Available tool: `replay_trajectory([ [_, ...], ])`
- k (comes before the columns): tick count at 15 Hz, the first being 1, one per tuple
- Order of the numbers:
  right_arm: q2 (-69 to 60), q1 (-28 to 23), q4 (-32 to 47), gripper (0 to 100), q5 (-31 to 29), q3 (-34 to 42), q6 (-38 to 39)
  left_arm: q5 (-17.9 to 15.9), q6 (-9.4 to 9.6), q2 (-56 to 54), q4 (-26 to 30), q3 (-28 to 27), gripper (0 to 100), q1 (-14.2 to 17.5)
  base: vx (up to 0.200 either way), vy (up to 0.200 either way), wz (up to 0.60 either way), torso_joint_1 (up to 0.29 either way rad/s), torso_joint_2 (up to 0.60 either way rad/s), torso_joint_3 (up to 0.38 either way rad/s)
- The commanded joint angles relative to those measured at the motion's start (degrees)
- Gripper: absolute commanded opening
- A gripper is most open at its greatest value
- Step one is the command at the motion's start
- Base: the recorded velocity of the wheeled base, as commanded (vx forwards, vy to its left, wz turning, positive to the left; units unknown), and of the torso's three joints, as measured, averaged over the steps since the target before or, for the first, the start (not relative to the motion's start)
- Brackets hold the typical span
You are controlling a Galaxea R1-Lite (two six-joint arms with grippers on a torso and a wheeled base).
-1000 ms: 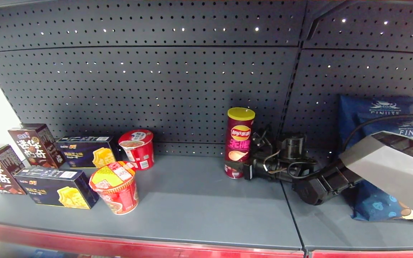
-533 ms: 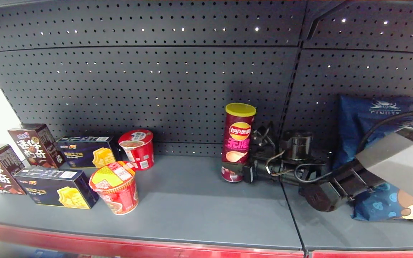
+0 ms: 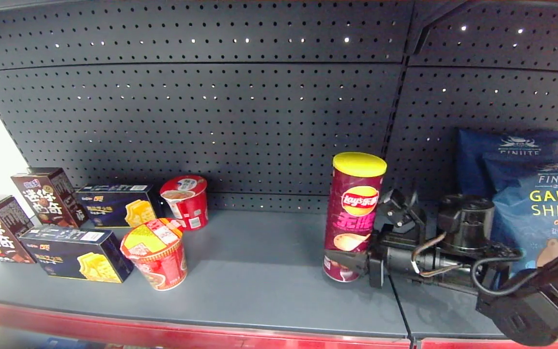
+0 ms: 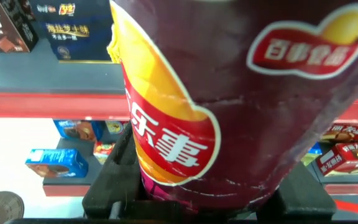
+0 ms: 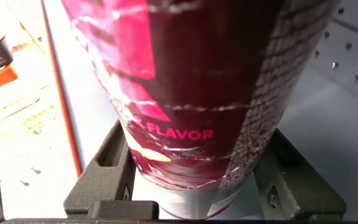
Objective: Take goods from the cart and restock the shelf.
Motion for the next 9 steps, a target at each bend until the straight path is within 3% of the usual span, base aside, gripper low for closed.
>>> replay_trajectory([
  [1,-3.0,0.0,-7.4,0,0.1,9.4,0.0,0.0,-0.02,-1.3,1.2,-0.1,0,0.0,0.0,0.0,0.0,0.0,0.0,0.0],
  [4,-1.4,0.5,-14.1,0,0.2,14.8,0.0,0.1,0.07,-3.3,3.0,0.0,0,0.1,0.0,0.0,0.0,0.0,0.0,0.0],
  [9,1.1,2.4,-15.0,0,0.1,14.0,0.2,0.2,0.07,-4.1,3.7,-0.2,0,0.2,0.0,0.0,0.0,0.0,0.0,0.0],
])
